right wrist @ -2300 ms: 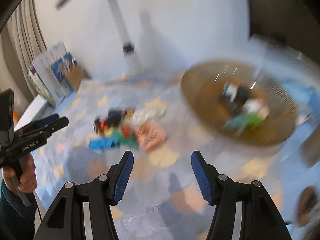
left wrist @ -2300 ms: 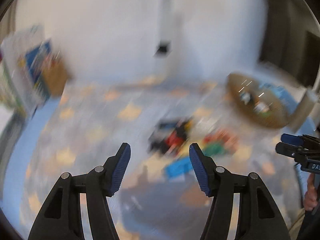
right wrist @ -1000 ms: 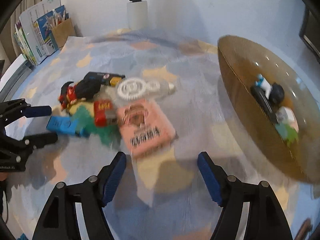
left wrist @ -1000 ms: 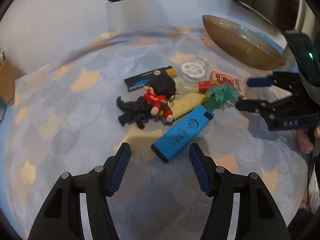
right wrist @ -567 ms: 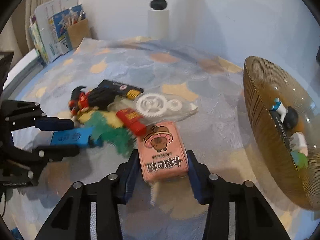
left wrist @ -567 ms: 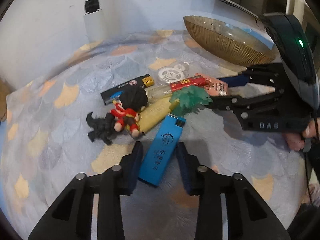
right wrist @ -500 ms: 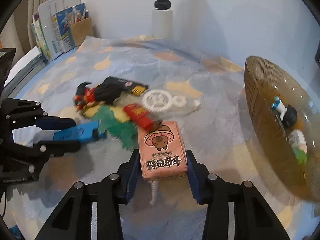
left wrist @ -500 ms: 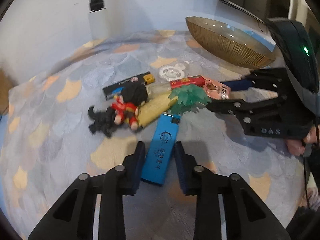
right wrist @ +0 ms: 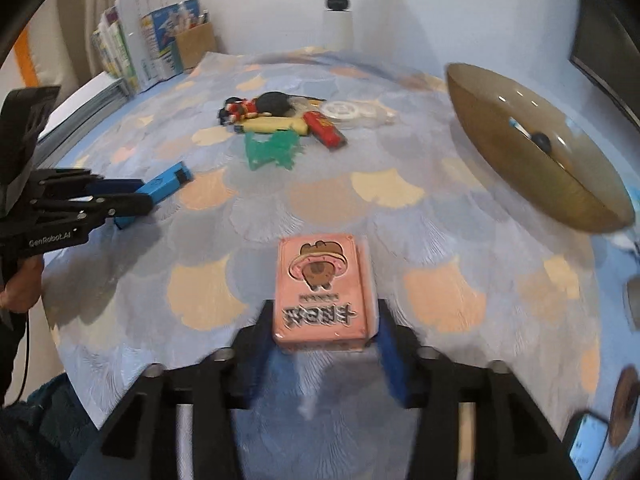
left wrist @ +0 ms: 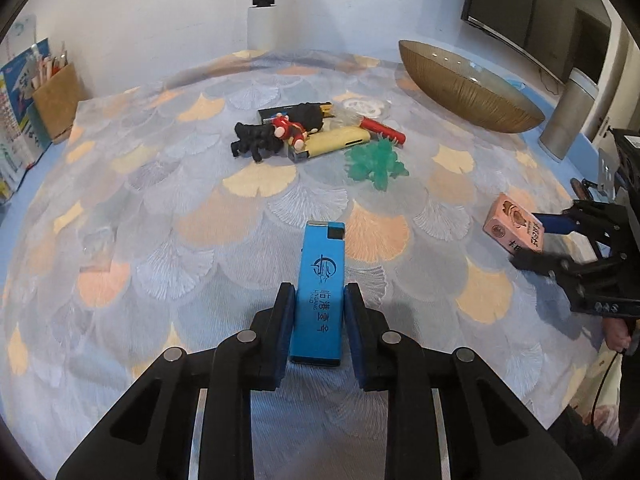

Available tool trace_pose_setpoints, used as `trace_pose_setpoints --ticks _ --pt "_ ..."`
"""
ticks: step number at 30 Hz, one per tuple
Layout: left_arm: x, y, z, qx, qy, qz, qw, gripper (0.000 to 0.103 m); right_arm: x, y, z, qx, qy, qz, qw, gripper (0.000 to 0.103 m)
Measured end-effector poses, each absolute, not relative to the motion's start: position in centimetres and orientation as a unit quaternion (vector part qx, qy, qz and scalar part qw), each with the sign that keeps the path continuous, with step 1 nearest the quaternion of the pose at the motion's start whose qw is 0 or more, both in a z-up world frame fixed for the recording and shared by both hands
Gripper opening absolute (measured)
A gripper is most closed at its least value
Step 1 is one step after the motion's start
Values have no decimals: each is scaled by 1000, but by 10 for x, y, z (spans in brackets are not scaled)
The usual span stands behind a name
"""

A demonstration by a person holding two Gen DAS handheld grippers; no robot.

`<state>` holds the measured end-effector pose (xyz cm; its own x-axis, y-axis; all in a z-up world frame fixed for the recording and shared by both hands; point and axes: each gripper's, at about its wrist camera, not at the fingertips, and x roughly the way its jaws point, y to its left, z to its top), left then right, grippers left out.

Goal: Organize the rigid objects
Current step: 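Carry the blue lighter and pink box over the amber bowl and open both tools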

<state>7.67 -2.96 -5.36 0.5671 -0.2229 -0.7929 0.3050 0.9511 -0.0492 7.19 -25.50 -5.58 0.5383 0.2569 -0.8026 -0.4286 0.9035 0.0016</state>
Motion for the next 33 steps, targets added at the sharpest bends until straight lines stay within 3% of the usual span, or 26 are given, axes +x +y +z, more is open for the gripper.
trace_pose_setpoints --ticks 1,3,7,9,11,12,21,33 --pt "75 -31 -53 48 442 -145 884 26 72 -255 -58 -96 441 182 873 72" --pt "74 -31 -53 51 443 -137 885 36 73 -257 -58 -88 442 178 875 73" --pt "75 -32 -56 58 435 -118 891 37 80 -255 -57 -72 440 169 879 72" --pt "76 -33 -56 59 432 -113 893 36 80 -249 -56 -78 434 170 881 63" --pt "77 -38 -56 64 429 -113 894 21 74 -238 -54 -89 427 184 881 45" --pt "78 -40 -56 65 429 -115 893 21 72 -232 -54 -94 425 194 879 42" --pt "80 -42 -39 26 421 -138 896 21 41 -235 -39 -111 399 233 880 40" --pt "111 -117 70 71 310 -231 920 21 76 -340 56 -81 319 86 940 40"
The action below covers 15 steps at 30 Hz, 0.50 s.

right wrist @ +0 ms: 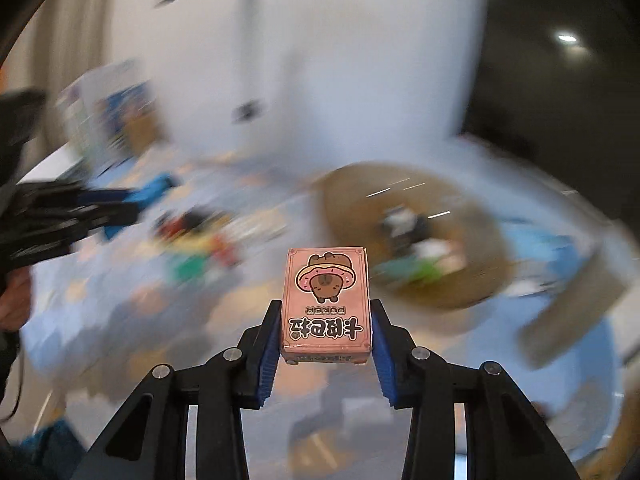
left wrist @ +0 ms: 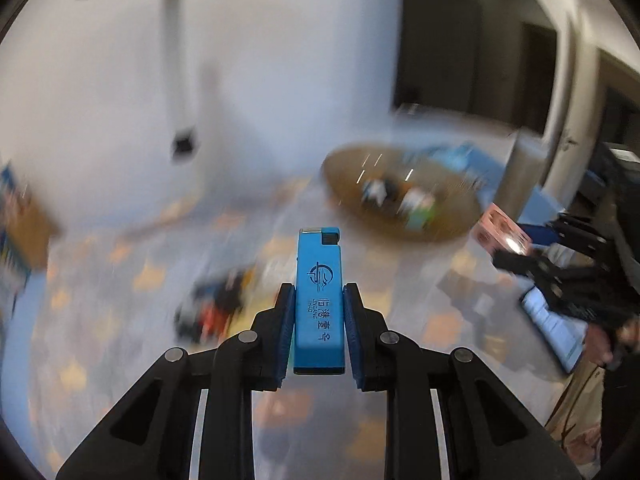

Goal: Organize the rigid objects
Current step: 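Carry the blue lighter and pink box over the amber bowl and open both tools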

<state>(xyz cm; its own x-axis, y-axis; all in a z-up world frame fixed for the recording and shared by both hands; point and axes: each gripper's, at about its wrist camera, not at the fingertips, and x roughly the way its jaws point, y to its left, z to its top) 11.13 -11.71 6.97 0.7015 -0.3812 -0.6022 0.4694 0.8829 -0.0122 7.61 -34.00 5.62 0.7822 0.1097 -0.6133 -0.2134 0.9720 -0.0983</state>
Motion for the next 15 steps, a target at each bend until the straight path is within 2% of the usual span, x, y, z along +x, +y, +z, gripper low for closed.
trace_pose_setpoints --ticks 5,8,11,15 --pt "156 -162 132 57 258 -255 930 21 108 -405 111 -6 272 31 962 40" --pt "181 -188 142 44 254 -264 929 21 121 -411 129 -2 257 20 966 40" --pt "213 -219 121 46 284 -260 922 21 143 -401 118 -19 286 28 958 40" --pt "242 -244 68 40 348 -253 902 21 173 -394 76 -44 348 41 936 40"
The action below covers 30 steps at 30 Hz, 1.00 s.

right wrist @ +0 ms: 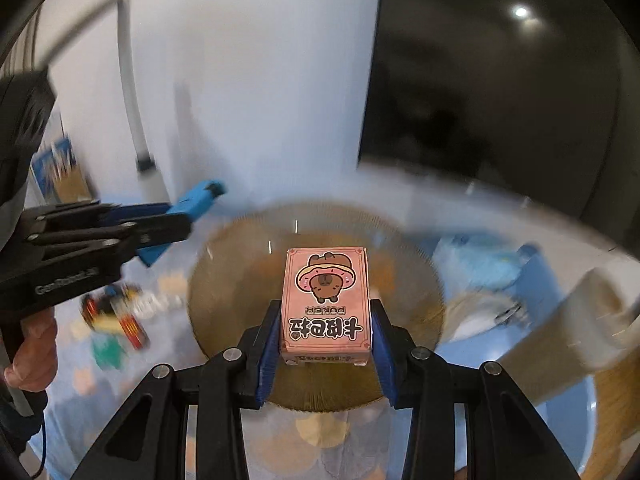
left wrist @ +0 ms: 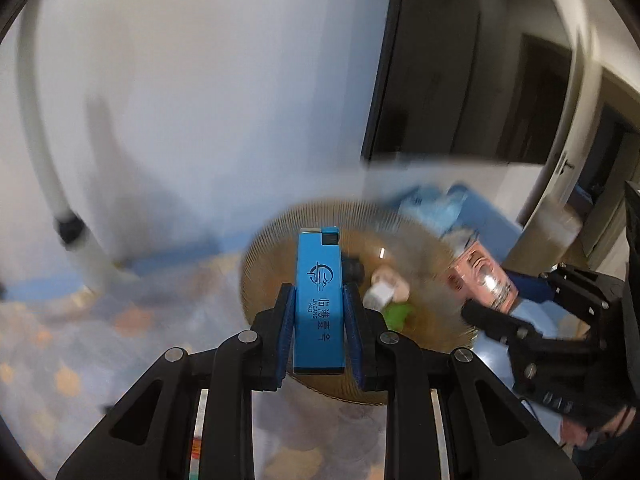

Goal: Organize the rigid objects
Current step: 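Carry the blue lighter and pink box over the amber bowl and open both tools, then withdraw both tools from the bowl back over the pile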

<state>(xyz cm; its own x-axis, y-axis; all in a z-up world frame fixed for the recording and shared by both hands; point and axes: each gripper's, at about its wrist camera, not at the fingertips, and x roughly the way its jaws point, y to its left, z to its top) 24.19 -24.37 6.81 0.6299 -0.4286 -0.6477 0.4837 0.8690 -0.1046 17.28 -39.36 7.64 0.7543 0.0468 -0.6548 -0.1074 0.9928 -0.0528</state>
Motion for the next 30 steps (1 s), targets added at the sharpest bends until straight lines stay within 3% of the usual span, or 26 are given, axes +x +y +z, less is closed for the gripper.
trace_pose_setpoints --ticks 4,10,11,12,14,18,24,30 --pt "255 -255 32 48 384 -249 888 21 183 -401 41 -47 394 44 917 40" --pt "251 -267 28 55 388 -261 883 22 189 -413 31 -33 415 30 909 43" --pt "249 -268 29 58 391 -268 879 35 189 -414 32 -33 415 21 909 53" --pt "247 -268 31 61 391 -272 877 42 189 -417 35 -33 411 8 911 60" --pt "241 -261 40 71 376 -263 886 46 182 -424 43 -22 400 1 916 63" --pt "211 -222 71 88 332 -246 906 46 159 -427 74 -7 369 7 929 63" --pt "163 -129 125 41 266 -180 946 58 116 -379 131 -5 302 75 950 68" --pt "129 -52 124 3 258 -101 961 58 92 -296 117 -35 297 157 941 76"
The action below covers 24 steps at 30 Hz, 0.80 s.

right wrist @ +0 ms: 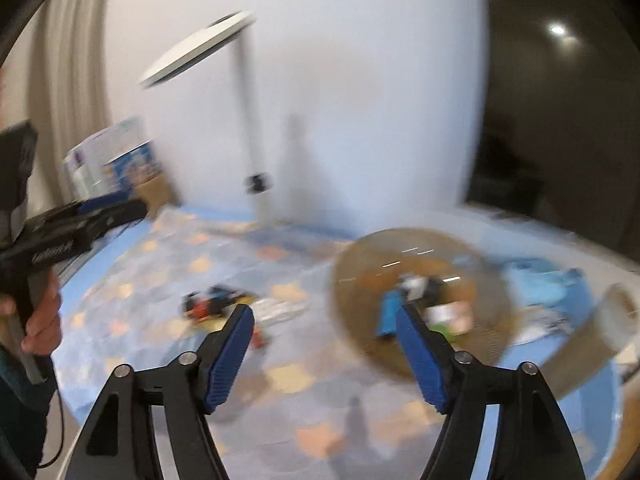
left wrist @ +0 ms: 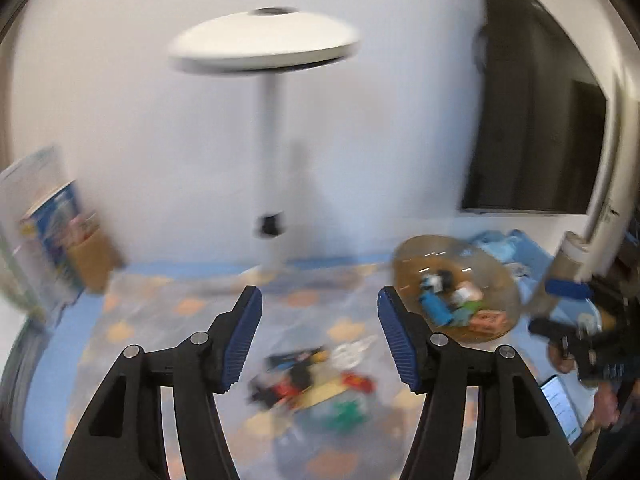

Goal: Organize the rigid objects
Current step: 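Withdraw both tools from the bowl back over the pile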

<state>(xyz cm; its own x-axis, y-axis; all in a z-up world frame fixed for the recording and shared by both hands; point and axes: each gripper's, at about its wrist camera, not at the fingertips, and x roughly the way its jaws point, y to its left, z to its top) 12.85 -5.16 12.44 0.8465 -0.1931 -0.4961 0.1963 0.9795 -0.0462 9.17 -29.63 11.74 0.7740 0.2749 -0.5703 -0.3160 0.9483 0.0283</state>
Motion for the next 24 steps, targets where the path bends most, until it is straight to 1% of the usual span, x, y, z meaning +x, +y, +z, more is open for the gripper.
trace_pose_setpoints --ticks 1,8,12,16,19,24 --pt "127 -43 118 0 265 -90 960 58 91 -285 108 -35 302 166 938 79" --pt "124 1 8 11 352 -36 935 57 114 -226 2 16 379 231 896 79" --pt "128 13 -35 -10 389 -36 920 57 118 -213 -33 -8 394 223 892 79" --pt "125 9 -45 7 383 -13 924 58 116 -207 -48 -22 396 215 893 79" --pt "126 0 -47 29 384 -10 923 62 119 -206 -50 -33 396 201 895 79" --pt "124 7 -47 11 385 -12 923 62 121 -209 -49 -26 397 198 896 79"
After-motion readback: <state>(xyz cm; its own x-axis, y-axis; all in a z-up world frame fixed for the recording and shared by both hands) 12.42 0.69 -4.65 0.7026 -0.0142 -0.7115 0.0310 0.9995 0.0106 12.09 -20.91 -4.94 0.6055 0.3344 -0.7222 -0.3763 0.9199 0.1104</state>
